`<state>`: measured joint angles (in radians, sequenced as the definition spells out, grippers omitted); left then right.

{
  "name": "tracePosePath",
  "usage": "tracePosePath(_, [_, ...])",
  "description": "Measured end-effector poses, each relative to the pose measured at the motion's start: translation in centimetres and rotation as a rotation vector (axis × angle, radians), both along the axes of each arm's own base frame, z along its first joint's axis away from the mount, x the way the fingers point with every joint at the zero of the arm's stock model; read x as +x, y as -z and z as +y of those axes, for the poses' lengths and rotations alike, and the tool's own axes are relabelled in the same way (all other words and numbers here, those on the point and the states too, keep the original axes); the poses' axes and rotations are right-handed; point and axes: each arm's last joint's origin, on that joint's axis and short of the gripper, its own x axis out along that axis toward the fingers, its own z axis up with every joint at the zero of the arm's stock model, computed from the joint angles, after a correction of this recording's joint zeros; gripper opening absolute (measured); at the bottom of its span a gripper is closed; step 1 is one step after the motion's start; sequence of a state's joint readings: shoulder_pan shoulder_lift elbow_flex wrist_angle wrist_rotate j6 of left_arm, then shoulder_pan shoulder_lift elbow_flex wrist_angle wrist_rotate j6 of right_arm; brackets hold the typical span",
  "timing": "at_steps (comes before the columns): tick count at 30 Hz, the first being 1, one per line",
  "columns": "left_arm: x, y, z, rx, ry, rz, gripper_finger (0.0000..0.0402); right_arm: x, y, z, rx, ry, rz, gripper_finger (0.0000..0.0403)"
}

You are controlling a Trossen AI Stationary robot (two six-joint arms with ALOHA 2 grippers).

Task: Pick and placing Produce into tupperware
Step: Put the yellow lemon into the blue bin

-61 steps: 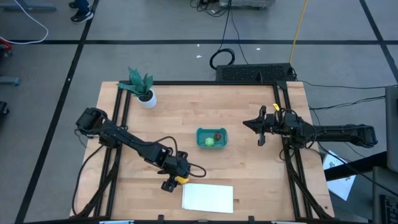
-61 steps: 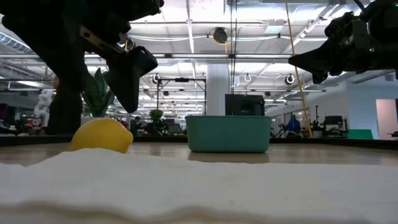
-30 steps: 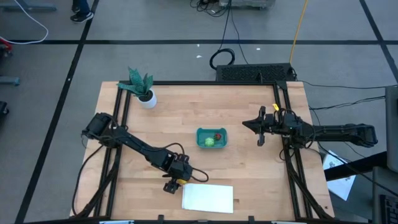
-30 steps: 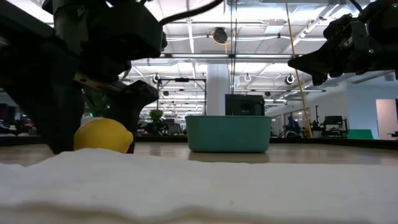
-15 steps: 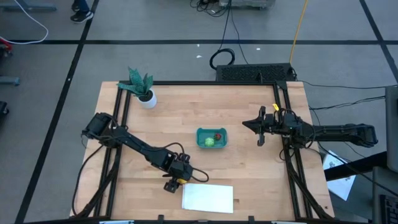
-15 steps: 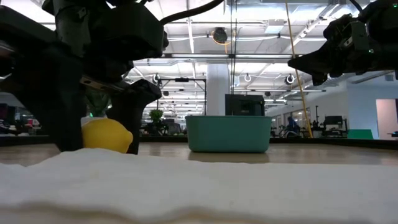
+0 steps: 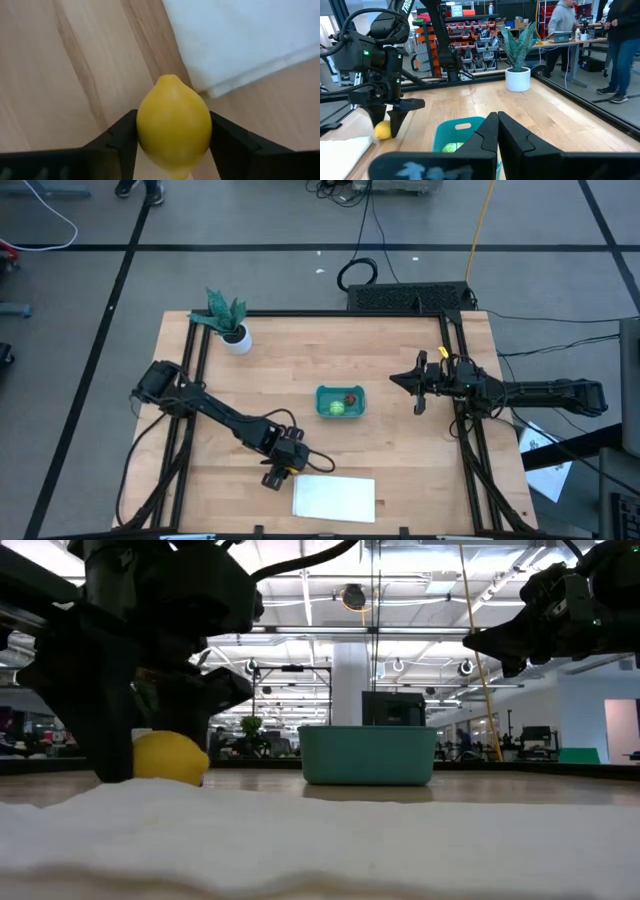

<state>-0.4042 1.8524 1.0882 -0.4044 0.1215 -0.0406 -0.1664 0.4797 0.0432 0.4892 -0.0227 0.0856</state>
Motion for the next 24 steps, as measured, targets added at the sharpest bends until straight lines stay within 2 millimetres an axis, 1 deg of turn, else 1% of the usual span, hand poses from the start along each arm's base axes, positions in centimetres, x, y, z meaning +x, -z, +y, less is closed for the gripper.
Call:
tracePosePath(2, [-0.3,-0.2,0.1,0.009,0.009,0.012,0.0189,0.0,0.0,0.0,0.0,0.0,0.0,0.0])
tracePosePath(4, [-0.3,-0.8,0.2,0.006,0.012,-0.001,0.0197,0.0,0.0,0.0,0.0,0.0,0.0,0.0])
tracePosePath(8, [-0.8,-2.9,0.4,-0.002,0.021,-0.058,0.0222,0.0,0.0,0.0,0.0,0.0,0.0,0.0])
tracePosePath(10, [-1.2,-4.0,0.6,0.007,0.018,-0.08,0.0227,0.0,0.0,0.0,0.0,0.0,0.0,0.0])
tracePosePath(13, [-1.7,-5.9,1.2,0.006,0.004,-0.131,0.0223,0.0,0.0,0.0,-0.001,0.0,-0.002,0.0])
tracePosePath(19, [-2.7,-8.4,2.8,-0.002,-0.043,-0.162,0.0199,0.0,-0.1,0.0,-0.002,0.0,-0.006,0.0])
tracePosePath(21, [-2.7,-9.1,3.3,-0.008,-0.056,-0.191,0.0199,0.0,0.0,0.0,-0.002,0.0,-0.005,0.0])
tracePosePath(24, [-3.2,-10.2,4.0,-0.007,-0.056,-0.22,0.021,0.0,0.0,0.0,-0.001,0.0,-0.004,0.0])
